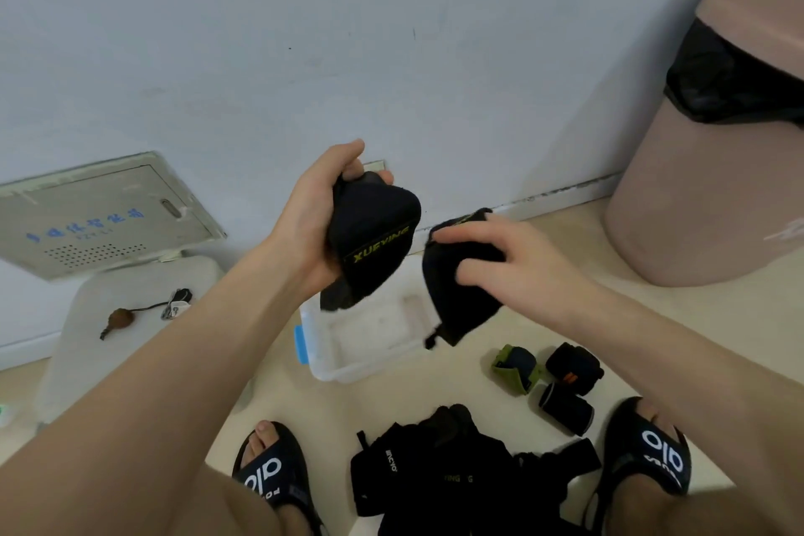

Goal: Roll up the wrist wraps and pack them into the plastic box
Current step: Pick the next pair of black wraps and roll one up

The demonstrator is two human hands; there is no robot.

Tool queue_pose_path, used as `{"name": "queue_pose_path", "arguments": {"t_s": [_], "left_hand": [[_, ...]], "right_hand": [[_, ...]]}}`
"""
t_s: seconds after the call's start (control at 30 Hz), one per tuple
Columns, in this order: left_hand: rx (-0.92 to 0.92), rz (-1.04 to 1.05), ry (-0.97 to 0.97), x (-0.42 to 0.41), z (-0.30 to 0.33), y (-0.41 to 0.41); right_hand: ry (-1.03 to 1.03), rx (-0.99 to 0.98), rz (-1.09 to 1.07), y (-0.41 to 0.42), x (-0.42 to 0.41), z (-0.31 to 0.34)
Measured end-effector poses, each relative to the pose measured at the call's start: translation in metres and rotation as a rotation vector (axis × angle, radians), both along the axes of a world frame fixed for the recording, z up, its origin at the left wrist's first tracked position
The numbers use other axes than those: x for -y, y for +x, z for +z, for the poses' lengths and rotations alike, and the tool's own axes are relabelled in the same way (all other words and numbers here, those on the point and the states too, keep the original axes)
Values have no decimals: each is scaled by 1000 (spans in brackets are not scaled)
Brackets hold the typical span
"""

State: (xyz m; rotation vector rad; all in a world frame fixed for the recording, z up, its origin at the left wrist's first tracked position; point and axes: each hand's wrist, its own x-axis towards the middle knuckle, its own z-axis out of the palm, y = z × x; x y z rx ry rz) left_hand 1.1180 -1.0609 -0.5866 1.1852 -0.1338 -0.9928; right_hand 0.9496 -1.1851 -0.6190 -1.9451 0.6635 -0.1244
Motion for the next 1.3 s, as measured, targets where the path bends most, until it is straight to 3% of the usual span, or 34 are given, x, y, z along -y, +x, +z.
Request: {"name": "queue_pose_path", "arguments": {"t_s": [0.2,0.4,0.53,0.7,0.97,1.1,1.2,1.3], "left_hand": [[124,-135,85,0,-5,-5],[123,-91,112,0,-9,-1],[103,-220,46,-2,-13,6],[447,-356,142,-5,-17,-7],[574,-128,401,-4,-28,5],[491,-250,431,-1,-31,-2],[302,-211,338,4,-28,-6],[318,-138,219,8,-24,-8]], "right_hand": [[-7,92,136,9,-16,1],[74,194,-7,12,-8,4],[103,177,-135,14,-2,4],[155,182,-230,14,3,9],[330,288,-366,8,16,19],[462,382,-322,6,14,24],[501,368,-244,5,8,22],[499,269,-177,5,0,15]]}}
